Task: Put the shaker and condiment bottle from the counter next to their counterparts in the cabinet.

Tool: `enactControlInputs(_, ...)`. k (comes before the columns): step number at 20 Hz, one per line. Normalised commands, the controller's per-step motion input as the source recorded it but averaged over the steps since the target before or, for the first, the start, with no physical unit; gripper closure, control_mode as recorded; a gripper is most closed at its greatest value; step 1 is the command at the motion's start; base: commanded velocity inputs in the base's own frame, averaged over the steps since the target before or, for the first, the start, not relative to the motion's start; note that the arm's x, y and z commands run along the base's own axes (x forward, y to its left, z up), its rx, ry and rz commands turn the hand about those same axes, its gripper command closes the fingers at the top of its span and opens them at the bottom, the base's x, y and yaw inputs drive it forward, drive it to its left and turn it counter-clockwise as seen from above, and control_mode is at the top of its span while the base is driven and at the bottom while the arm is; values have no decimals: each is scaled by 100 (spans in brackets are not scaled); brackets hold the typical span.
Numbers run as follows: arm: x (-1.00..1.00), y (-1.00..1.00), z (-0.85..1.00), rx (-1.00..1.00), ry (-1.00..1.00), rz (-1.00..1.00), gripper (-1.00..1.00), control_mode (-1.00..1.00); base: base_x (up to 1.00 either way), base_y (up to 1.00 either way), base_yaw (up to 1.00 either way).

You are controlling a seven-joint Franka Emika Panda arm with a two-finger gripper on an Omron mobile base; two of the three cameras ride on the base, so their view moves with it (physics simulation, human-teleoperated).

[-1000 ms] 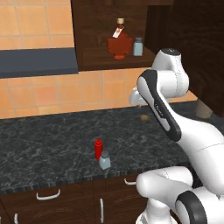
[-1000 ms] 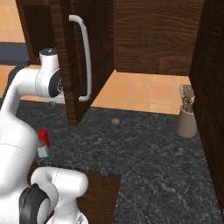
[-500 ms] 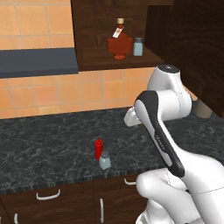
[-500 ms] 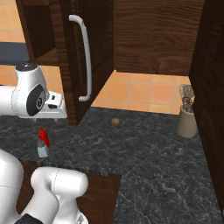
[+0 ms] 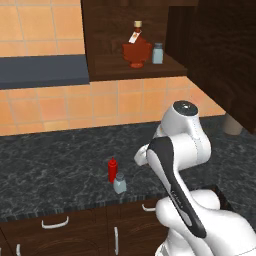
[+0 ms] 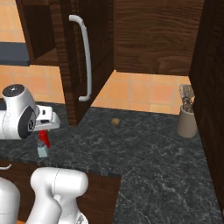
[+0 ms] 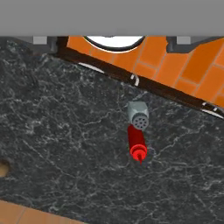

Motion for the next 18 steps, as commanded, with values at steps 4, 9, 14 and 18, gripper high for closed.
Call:
enactControlInputs(4,-43,38,-52,4,-8,7,-100,-100,0,0,0)
enactControlInputs(9,-30,16,-55,15,-1,5,-100,-100,0,0,0)
enactControlInputs(14,-2,10,-53,3,-1,1,-100,-100,0,0,0)
enactControlInputs(18,2,11,-70,0,-15,0,-100,-100,0,0,0)
